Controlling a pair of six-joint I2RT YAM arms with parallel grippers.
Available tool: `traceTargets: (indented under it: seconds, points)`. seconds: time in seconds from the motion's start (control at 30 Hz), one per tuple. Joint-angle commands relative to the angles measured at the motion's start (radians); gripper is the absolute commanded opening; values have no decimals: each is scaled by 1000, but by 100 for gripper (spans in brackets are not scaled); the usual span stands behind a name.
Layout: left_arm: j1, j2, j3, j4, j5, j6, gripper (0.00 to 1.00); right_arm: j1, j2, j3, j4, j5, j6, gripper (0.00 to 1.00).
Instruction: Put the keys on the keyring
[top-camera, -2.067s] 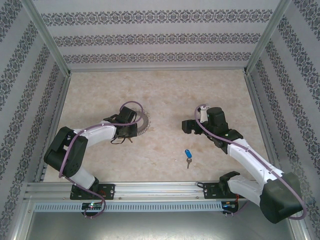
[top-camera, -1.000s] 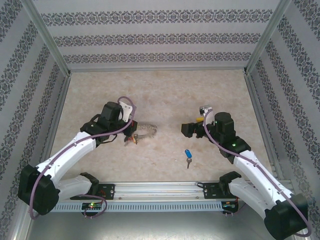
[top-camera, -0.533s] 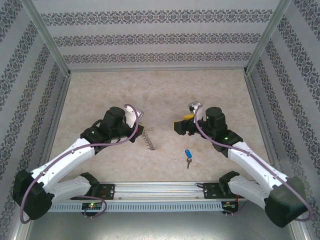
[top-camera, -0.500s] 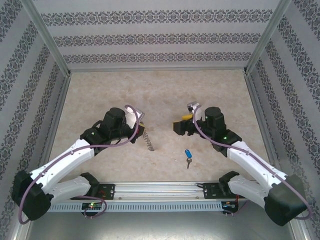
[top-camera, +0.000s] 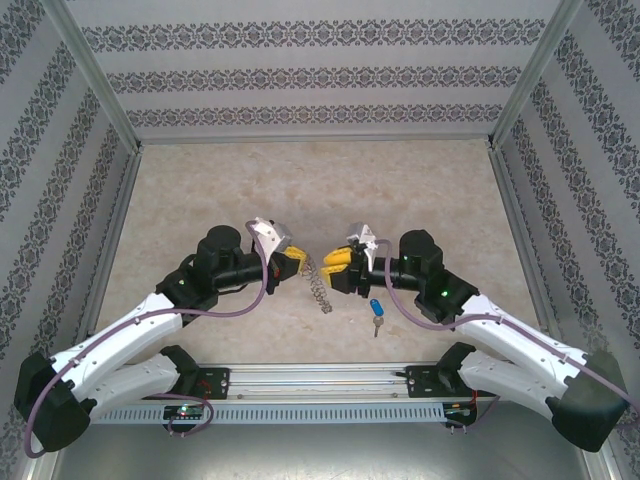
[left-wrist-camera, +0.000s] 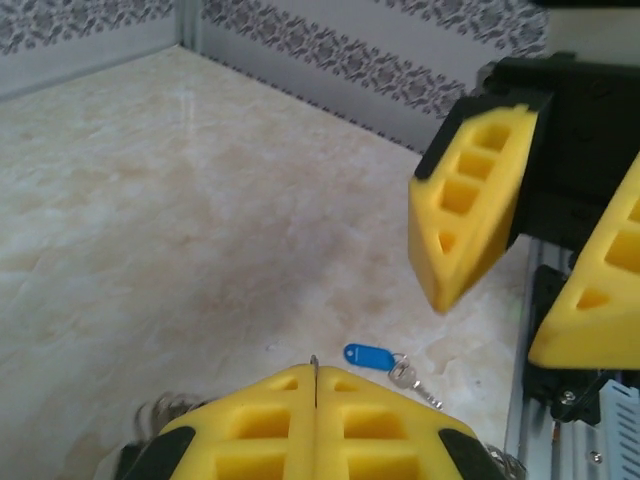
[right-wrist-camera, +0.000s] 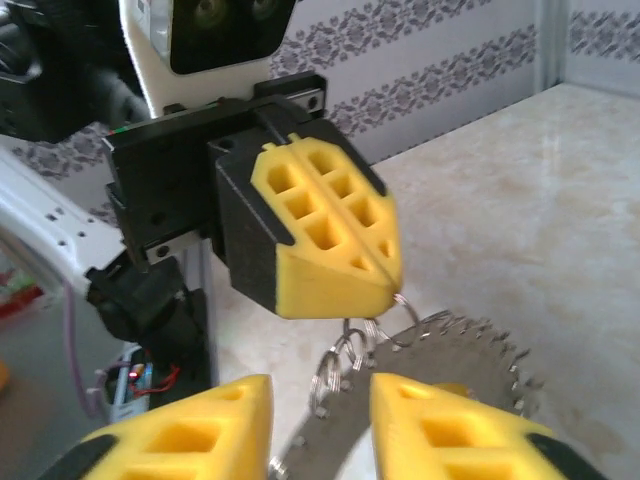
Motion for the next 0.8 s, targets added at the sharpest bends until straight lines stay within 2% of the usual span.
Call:
traceTargets:
  seconds: [0.0, 0.27, 0.77]
  points:
    - [-16, -14, -9, 169, 119, -31, 0, 9, -23, -19, 38, -28, -33, 24]
    - [-15, -45, -34, 235, 219, -66, 0, 8, -132, -57, 59, -23, 0, 25]
    - [-15, -48, -13, 204, 266, -38, 0, 12, -107, -47, 101, -94, 43, 23]
